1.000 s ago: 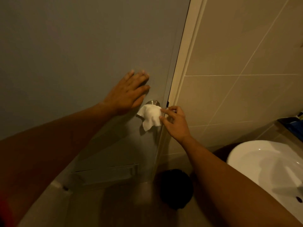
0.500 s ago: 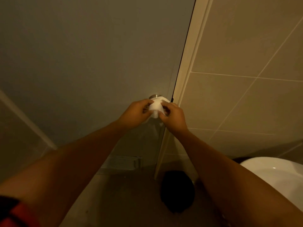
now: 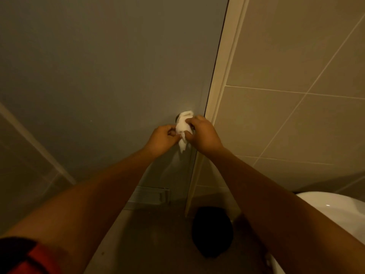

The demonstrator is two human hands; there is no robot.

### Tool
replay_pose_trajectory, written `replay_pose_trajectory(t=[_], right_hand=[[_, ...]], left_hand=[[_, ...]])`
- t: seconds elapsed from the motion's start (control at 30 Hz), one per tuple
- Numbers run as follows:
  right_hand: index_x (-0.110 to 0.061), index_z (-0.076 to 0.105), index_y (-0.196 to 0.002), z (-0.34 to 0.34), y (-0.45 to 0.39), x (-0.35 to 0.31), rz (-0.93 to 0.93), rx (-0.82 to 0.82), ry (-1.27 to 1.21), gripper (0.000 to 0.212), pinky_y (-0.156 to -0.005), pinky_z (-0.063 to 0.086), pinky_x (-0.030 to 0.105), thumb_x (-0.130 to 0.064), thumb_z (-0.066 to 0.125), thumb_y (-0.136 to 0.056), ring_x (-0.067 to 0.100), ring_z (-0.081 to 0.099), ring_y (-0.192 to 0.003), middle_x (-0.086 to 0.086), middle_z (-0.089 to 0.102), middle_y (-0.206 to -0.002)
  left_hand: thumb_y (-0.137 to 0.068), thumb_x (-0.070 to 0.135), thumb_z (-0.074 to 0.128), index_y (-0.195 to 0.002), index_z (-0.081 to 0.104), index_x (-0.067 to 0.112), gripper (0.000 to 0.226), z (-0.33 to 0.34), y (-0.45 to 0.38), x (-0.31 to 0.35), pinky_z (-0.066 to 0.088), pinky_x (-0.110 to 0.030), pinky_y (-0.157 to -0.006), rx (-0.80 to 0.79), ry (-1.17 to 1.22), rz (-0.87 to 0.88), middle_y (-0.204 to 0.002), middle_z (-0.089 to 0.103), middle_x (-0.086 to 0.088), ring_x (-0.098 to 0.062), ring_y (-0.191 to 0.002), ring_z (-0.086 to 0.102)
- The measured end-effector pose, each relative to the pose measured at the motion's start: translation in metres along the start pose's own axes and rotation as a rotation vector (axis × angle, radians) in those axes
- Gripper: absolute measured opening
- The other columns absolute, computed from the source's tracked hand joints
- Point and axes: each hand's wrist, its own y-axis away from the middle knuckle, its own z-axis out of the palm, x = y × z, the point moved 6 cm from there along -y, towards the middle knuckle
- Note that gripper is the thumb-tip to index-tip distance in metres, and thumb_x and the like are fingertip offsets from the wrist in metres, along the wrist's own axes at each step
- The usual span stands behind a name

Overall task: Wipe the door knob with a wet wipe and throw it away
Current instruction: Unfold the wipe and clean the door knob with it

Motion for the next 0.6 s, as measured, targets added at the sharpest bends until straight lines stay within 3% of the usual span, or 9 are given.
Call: replay_pose_trajectory(t=[0.1,0.2,0.37,0.47,0.6], right_hand=[[-0.007,0.059,-0.127,0.004,0.009,0.006,0.068,0.032,-0.094,0.044,-0.094,0.049,0.037,-0.024,0.065,-0.087,0.027,0.059,-0.106,0.015,0.060,-0.121],[-0.011,0.067,-0.113,0.014,0.030,0.014,0.220,0.128,-0.362,0.026,-0.078,0.049,0.028,-0.021,0.063,-0.089,0.016,0.061,-0.083,0.006,0.067,-0.097],[-0.010,0.069,-0.108,0.026,0.035,0.013,0.392,0.214,-0.586,0.021,-0.068,0.043,0.018,-0.013,0.062,-0.088,-0.005,0.055,-0.066,-0.008,0.064,-0.077],[-0.009,0.065,-0.119,0.013,0.023,0.005,0.274,0.206,-0.412,0.037,-0.076,0.049,0.023,-0.017,0.065,-0.083,0.008,0.058,-0.080,0.004,0.065,-0.096],[-0.006,0.059,-0.126,0.005,0.010,0.002,0.134,0.095,-0.100,0.047,-0.086,0.047,0.035,-0.021,0.069,-0.083,0.027,0.059,-0.099,0.015,0.060,-0.113]], left_hand=[[-0.084,0.010,0.069,-0.116,0.068,0.007,0.031,-0.003,0.001,0.009,0.058,-0.038,-0.086,0.020,0.046,0.037,-0.090,0.074,-0.008,-0.014,-0.080,0.065],[-0.082,0.004,0.070,-0.127,0.063,0.006,0.045,-0.013,-0.003,0.024,0.053,-0.024,-0.085,0.024,-0.031,0.117,-0.119,0.069,-0.013,-0.018,-0.101,0.067],[-0.080,0.003,0.071,-0.126,0.063,0.005,0.047,-0.016,-0.007,0.036,0.048,-0.020,-0.086,-0.031,-0.148,0.207,-0.121,0.065,-0.011,-0.015,-0.103,0.061],[-0.079,0.011,0.075,-0.124,0.064,0.003,0.047,-0.013,-0.009,0.018,0.054,-0.027,-0.085,-0.031,-0.017,0.078,-0.113,0.071,-0.016,-0.017,-0.095,0.065],[-0.081,0.012,0.072,-0.108,0.070,0.000,0.029,-0.002,-0.009,-0.005,0.054,-0.056,-0.091,-0.087,0.154,-0.105,-0.093,0.070,-0.029,-0.026,-0.083,0.065]])
